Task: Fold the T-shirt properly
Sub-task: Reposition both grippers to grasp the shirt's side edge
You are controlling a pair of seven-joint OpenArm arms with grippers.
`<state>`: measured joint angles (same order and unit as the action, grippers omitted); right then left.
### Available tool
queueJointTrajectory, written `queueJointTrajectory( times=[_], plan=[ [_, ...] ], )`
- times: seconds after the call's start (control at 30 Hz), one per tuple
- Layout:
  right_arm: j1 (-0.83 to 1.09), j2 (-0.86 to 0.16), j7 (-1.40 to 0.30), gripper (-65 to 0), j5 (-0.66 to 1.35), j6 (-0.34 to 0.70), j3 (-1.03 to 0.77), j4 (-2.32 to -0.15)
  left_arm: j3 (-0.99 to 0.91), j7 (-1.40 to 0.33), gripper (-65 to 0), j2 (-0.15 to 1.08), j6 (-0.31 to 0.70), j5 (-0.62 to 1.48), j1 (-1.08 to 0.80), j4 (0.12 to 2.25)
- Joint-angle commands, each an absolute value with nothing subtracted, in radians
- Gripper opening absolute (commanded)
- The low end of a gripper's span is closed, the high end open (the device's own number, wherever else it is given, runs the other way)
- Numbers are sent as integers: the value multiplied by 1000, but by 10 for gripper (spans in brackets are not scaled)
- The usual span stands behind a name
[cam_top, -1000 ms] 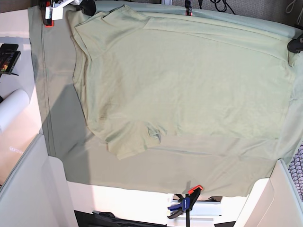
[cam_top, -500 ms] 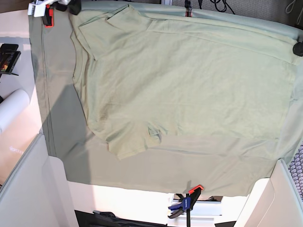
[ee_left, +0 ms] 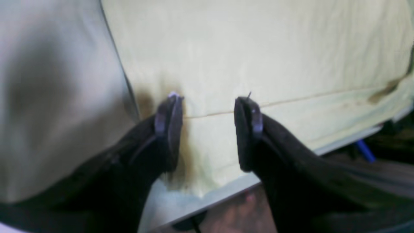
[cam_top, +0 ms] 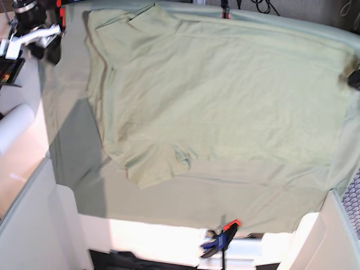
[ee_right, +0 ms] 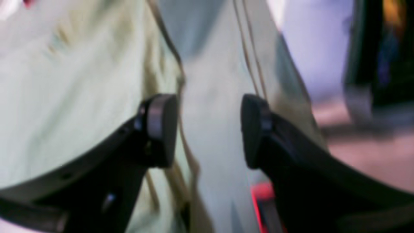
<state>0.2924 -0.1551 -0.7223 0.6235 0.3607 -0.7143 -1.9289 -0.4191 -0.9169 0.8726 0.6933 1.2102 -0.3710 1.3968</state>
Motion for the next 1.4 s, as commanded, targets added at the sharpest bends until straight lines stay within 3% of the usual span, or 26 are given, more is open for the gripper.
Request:
queueJointTrajectory(
  times=[0.0, 0.2, 0.43, 0.6, 0.77, 1.13, 1.23, 1.37],
  plan=[
    [251, -176, -691, -333, 624, 363, -699, -1925, -432, -883, -349, 901, 698, 1198, -365, 1424],
    [-37, -220, -604, -333, 497, 333, -537, -1681, -432, -860, -349, 905, 698, 1107, -366, 1452],
    [-444, -220, -509, -333, 350, 316, -481, -1082, -432, -854, -349, 905, 698, 1076, -369, 1451],
    [-588, -206, -485, -333, 340, 372, -450, -749, -432, -820, -348, 902, 698, 1071, -369, 1451],
    [-598, -159, -474, -333, 340, 382, -366, -725, -432, -798, -246, 904, 698, 1048, -368, 1451],
    [-595, -99, -493, -334, 327, 386, -305, -806, -430, -628, -242, 904, 696, 910, -274, 1428],
    [-583, -100, -493, -334, 309, 386, -305, -806, -407, -602, -242, 904, 572, 863, -164, 1352],
    [-571, -100, -493, -334, 310, 386, -305, -806, -288, -570, -242, 903, 553, 843, 31, 1183]
  ],
)
